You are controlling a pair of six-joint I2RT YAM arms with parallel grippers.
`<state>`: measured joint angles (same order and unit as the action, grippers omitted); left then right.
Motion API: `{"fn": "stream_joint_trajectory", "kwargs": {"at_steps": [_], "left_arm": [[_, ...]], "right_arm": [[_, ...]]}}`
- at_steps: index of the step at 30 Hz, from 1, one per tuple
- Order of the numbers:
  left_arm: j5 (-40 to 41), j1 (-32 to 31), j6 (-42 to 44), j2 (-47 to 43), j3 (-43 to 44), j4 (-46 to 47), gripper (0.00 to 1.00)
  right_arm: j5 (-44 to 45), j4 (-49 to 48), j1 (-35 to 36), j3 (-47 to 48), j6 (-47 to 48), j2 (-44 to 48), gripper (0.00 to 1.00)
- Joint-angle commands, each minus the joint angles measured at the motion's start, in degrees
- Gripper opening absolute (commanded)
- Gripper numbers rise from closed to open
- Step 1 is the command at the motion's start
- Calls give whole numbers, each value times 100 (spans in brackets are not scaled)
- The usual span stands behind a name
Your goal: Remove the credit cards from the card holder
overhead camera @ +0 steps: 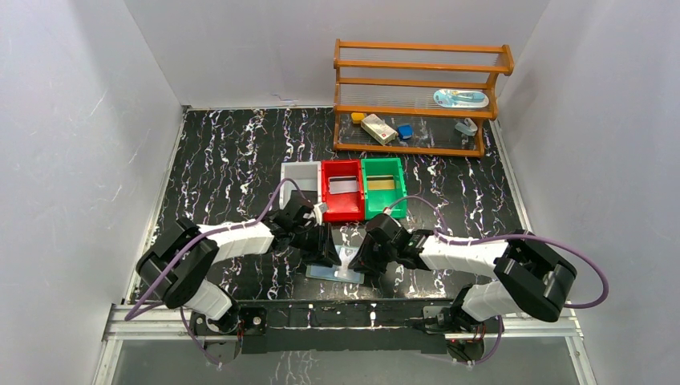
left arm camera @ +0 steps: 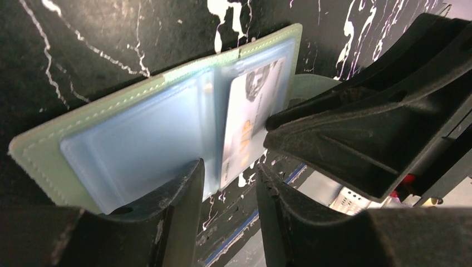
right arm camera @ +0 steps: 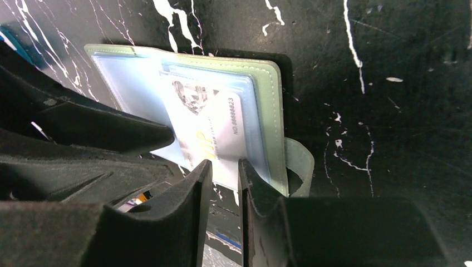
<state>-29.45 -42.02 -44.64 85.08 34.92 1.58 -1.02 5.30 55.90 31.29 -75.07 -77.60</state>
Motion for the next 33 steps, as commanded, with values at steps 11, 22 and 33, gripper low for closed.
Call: {"fn": "stream_joint_trajectory", "kwargs": {"at_steps": [11,22,33], "left_arm": [[-197,-24,-263,271,-151,685,20],[-583,-21,-19,30,-23,642,0],[-22,-16,316,-242,-34,-73,0]], "right_arm": [[251,340,-11,-422,-106,-263,34],[407,495,-67,-303,0,-95,40],[503,720,-113,-178,107,-180,38]]}}
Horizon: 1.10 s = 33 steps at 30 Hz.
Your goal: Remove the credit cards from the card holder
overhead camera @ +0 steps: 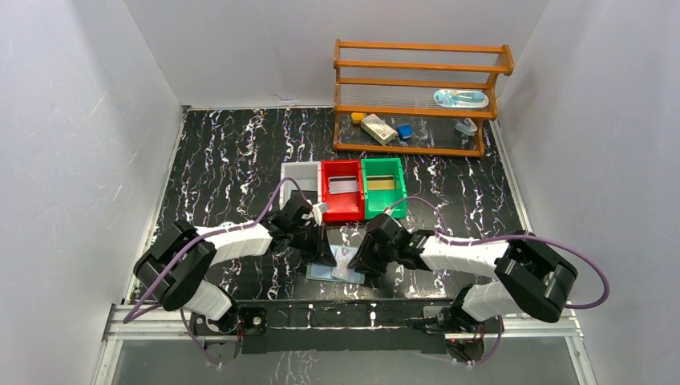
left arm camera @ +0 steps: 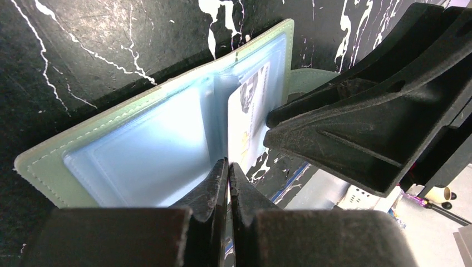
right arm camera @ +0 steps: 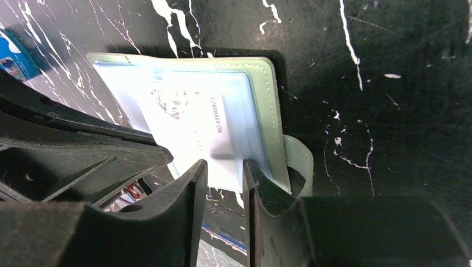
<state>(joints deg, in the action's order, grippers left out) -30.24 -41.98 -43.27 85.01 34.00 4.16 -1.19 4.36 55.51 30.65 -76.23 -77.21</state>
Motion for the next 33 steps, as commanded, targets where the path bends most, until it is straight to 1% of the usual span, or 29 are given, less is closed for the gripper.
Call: {"fn": "stream_joint_trajectory", "kwargs": {"at_steps": [1,3,6,12,16,21,23,26,31,33], "left_arm": [[80,-21,200,-225,72,-379,0],[239,-21,256,-251,126,-549,0],[430,-21,287,-360,144,-702,0],[375,-17,284,-318,182,-735,0],[378,-28,256,-312,186,-720,0],[410,-22,240,-388,169,-739,0],[401,-26,253,-376,184,-773,0],[396,-23,253,-365,203,-788,0],[289,-22,231,-388,239,-741,0],[163,-20,207,-377,235,-638,3]], "right_arm": [[514,816,-75,-100,227,-250,38],[519,841,-80,-63,231,-276,35],[519,856,-83,-6,268,-262,35],[354,876,-77,490,797,-1,40],[215,864,-77,932,1096,85,40],[-101,497,-84,1137,1213,-180,40],[-119,535,-88,1172,1143,-354,41],[46,702,-84,1053,995,-542,41],[-74,579,-94,559,691,-724,40],[-60,524,-93,370,583,-678,39]]}}
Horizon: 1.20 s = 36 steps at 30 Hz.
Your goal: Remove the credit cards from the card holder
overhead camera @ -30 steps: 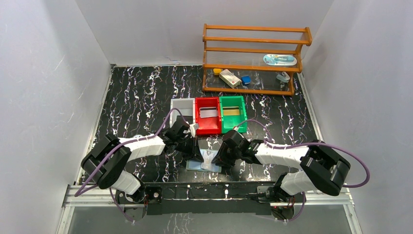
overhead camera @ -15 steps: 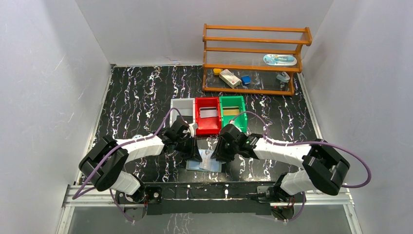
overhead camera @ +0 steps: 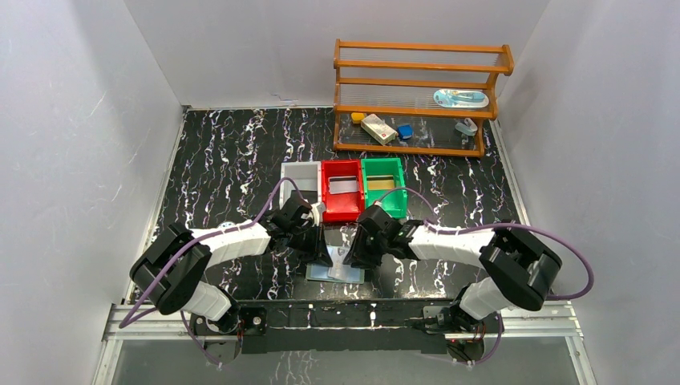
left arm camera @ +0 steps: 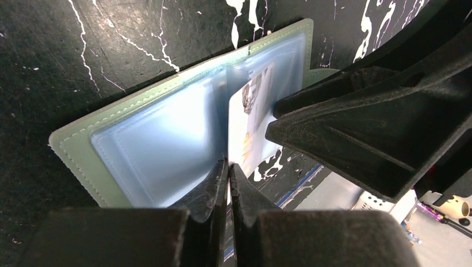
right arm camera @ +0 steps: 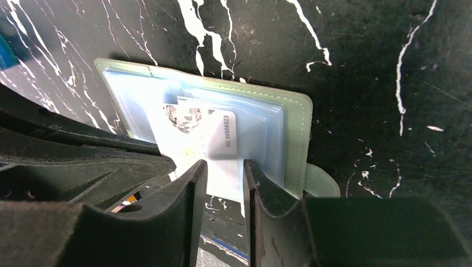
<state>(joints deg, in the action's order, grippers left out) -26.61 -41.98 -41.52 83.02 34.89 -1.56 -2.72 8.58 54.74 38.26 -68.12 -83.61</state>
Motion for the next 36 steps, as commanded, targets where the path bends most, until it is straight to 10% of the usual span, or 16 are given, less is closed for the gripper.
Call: {"fn": "stream_joint_trajectory", "kwargs": {"at_steps": [1,10,36], "left_arm": [[-289,-22,16,-154,144,-11,5],[-793,-21,-483,19,-49,817,15],[-517,-21,139,222,356,-123,0]], "right_arm": [[120,82,-21,-480,-272,5,38],[142,-98,-32,-798,-449,123,35],[242,-199,-162,-908,-480,259,33]]}}
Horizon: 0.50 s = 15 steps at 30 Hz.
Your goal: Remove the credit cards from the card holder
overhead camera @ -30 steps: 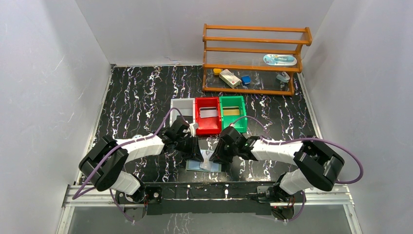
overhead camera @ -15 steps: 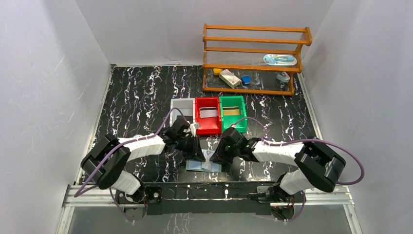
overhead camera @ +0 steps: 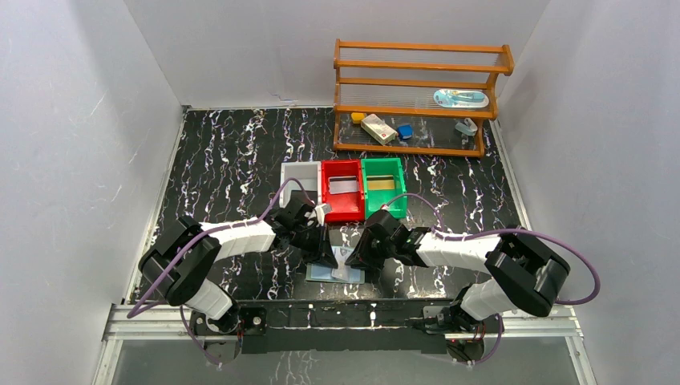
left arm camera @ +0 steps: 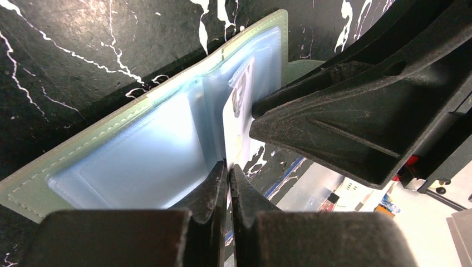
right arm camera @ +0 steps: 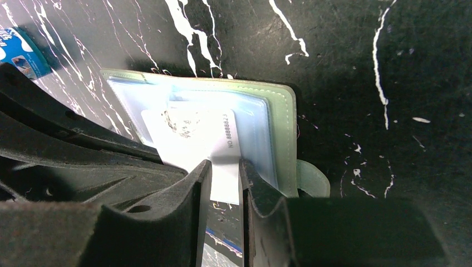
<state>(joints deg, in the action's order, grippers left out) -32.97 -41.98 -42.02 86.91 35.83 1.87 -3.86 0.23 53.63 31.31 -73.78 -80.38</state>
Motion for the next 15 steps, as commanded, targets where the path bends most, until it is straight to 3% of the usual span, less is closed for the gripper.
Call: {"fn": "stream_joint_trajectory", "kwargs": {"at_steps": [1,15], "left_arm": [[226,-28,246,-190,304,-591,0],[966,-21,585,-460,739,-1463,0]], "right_arm": [[378,675,-66,-214,98,-40,33],[261,563,-242,-213,488,93,35]]}}
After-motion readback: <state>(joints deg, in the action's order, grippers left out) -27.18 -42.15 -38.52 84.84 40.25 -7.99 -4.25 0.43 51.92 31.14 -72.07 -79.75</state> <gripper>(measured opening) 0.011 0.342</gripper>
